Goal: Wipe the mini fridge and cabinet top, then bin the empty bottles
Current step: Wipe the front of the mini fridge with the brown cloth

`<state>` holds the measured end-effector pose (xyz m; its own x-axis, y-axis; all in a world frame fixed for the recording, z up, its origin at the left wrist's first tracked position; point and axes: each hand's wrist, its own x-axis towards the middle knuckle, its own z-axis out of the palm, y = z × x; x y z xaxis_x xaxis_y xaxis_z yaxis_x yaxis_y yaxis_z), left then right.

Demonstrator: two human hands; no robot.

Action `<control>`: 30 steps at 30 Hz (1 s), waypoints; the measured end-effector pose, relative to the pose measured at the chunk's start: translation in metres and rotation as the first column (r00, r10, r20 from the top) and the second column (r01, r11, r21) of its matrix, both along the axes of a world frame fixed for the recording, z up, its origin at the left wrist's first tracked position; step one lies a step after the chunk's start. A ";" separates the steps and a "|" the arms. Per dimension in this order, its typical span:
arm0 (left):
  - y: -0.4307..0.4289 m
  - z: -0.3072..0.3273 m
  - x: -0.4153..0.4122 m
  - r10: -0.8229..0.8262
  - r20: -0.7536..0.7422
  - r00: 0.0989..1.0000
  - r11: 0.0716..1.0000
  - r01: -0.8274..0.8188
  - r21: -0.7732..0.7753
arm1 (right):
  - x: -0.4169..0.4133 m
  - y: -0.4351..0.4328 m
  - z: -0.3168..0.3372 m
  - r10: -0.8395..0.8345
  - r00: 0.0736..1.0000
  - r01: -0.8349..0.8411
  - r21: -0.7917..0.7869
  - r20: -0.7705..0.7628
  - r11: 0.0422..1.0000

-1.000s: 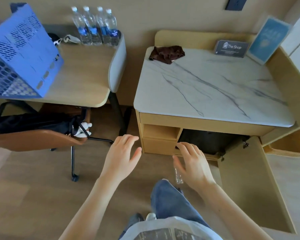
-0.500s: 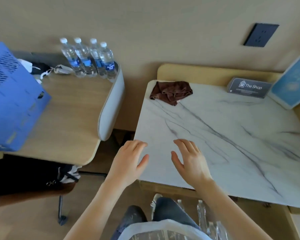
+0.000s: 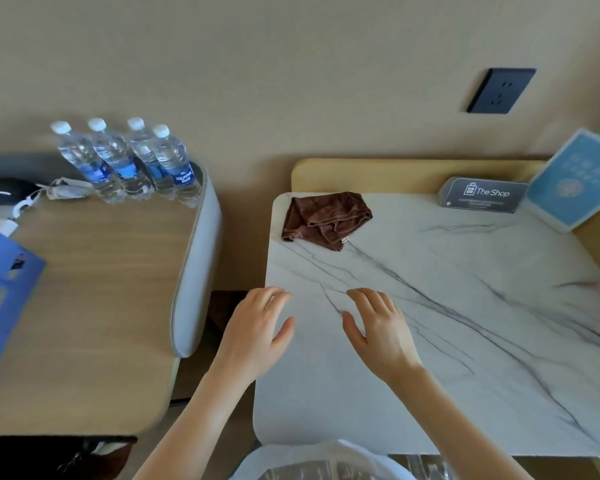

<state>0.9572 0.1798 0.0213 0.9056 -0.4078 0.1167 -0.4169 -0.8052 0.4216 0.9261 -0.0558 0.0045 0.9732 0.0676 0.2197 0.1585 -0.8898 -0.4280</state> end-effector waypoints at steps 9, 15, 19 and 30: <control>-0.023 0.008 0.087 -0.054 0.045 0.998 0.998 0.055 -0.021 | 0.085 -0.023 0.009 -0.050 0.999 0.049 0.081 0.008 0.996; -0.051 0.007 0.146 -0.044 0.014 0.999 0.999 0.044 -0.015 | 0.178 -0.054 -0.006 -0.011 0.999 0.017 0.141 -0.048 0.990; -0.065 0.000 0.175 -0.001 -0.018 1.000 1.000 0.001 -0.017 | 0.244 -0.067 -0.030 0.014 0.989 0.004 0.119 -0.146 0.993; -0.074 -0.033 0.195 0.089 -0.136 0.987 0.996 -0.089 0.006 | 0.338 -0.074 -0.084 0.195 0.962 -0.210 -0.056 -0.192 0.976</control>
